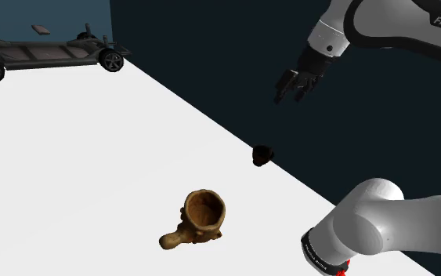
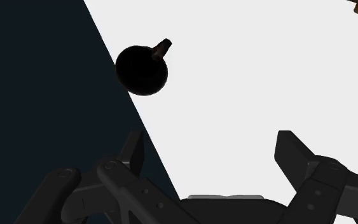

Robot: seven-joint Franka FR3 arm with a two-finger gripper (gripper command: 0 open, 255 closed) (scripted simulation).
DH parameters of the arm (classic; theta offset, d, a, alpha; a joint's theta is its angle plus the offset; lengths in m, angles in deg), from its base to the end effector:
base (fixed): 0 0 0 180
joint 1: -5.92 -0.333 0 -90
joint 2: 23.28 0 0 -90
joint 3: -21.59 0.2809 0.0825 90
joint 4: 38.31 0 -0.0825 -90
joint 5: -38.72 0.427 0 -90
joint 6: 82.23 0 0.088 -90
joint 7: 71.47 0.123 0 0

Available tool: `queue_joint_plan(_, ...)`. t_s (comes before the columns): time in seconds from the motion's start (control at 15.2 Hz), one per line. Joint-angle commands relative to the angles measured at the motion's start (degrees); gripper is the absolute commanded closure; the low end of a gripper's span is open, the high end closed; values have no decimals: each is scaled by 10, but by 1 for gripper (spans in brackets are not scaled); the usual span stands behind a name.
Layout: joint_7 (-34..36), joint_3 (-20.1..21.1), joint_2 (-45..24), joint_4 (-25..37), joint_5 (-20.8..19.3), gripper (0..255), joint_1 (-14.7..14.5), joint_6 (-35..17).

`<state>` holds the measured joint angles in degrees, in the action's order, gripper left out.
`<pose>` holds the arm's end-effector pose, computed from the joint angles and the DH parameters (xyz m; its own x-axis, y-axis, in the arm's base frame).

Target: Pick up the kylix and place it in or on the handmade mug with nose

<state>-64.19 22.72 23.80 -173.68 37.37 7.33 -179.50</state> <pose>0.3810 -0.0034 0.5722 0.9783 -0.1324 0.1595 -0.1369 -0.9904 0.0179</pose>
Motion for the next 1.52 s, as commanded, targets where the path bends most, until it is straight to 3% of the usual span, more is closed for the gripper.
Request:
queue_joint_plan(0.0,0,0,0,0,0,0,0,0)
queue_joint_plan(1.12,43,-3,-188,-150,-81,0,60,-189)
queue_joint_plan(1.45,46,-7,-205,-178,-88,0,64,-233)
